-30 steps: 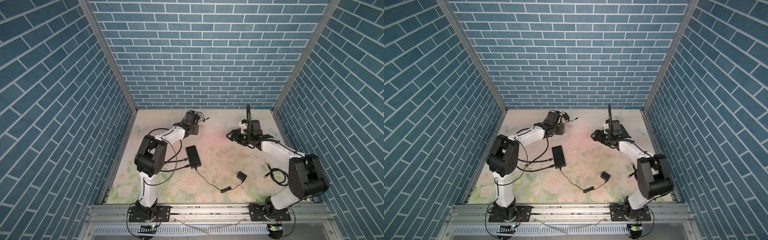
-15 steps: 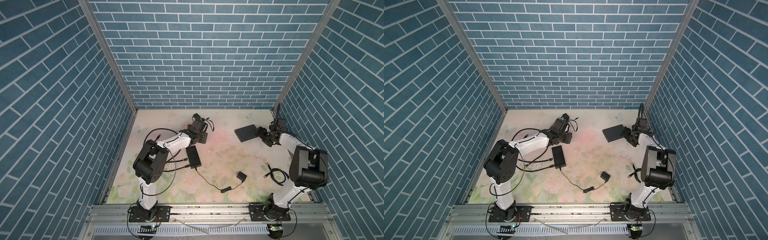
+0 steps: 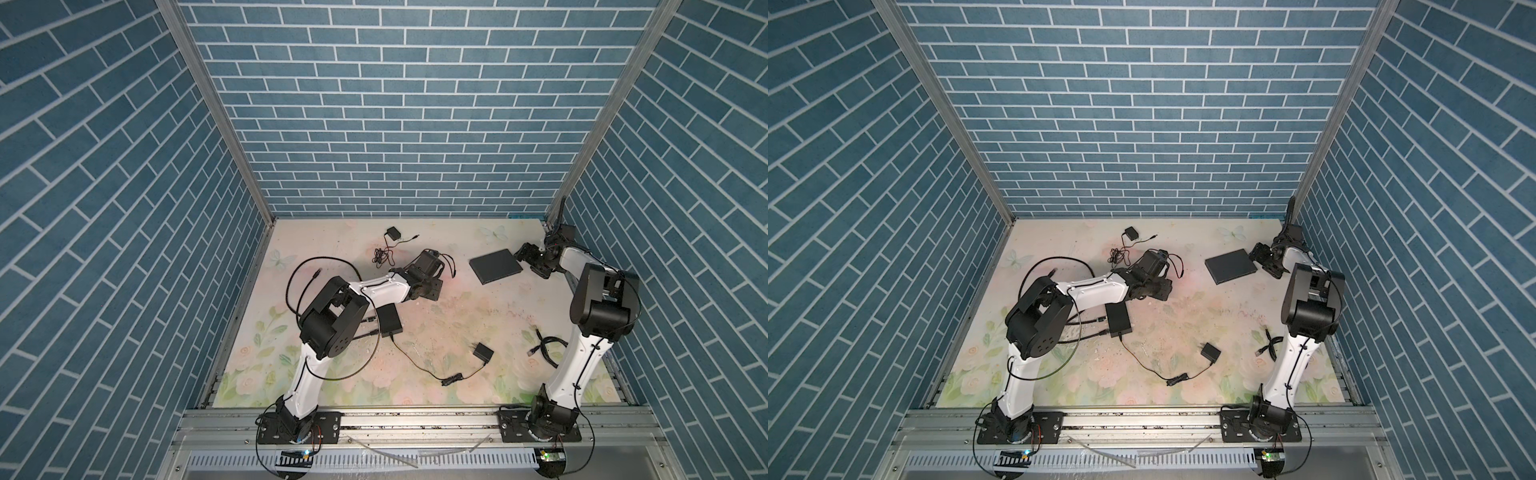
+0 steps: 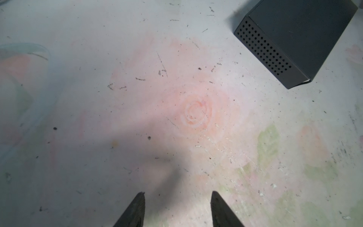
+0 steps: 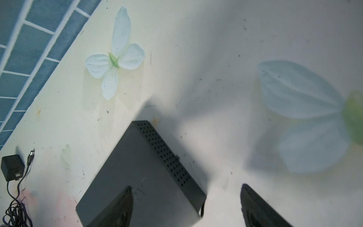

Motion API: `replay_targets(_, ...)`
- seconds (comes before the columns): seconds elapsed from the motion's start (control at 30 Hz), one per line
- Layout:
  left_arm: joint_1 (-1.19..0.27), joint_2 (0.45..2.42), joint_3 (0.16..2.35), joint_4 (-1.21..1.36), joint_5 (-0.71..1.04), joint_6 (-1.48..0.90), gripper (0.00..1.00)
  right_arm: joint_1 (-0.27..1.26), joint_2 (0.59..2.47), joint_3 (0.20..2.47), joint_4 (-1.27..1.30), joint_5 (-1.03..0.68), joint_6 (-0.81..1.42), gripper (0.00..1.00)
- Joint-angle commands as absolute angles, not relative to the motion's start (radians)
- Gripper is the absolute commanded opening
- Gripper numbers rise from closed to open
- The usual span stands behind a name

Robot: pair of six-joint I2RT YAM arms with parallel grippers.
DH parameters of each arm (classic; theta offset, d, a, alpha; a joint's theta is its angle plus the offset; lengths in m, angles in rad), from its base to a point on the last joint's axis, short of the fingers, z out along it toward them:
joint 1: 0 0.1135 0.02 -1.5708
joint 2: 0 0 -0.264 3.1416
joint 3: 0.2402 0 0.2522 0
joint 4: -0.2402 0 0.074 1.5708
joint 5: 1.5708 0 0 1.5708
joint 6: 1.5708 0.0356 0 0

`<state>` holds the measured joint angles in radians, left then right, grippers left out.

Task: Insert the plug into the switch port

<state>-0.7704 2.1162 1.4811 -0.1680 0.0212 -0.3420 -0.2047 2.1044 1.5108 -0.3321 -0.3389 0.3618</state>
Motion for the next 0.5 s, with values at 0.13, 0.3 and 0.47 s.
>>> replay_targets(0.13,-0.792,2.133,1.509,-0.195,0.021,-0.33,0.55,-0.184,2.232,1.654,-0.499,-0.552,0.157,0.8)
replay_targets(0.3,-0.77,2.106,1.484,-0.205,-0.031,-0.326,0.56,-0.125,2.149,1.559,-0.505,-0.64,0.097,0.78)
replay_targets(0.47,-0.73,2.089,1.475,-0.19,-0.052,-0.332,0.56,-0.057,2.034,1.421,-0.455,-0.709,0.087,0.77)
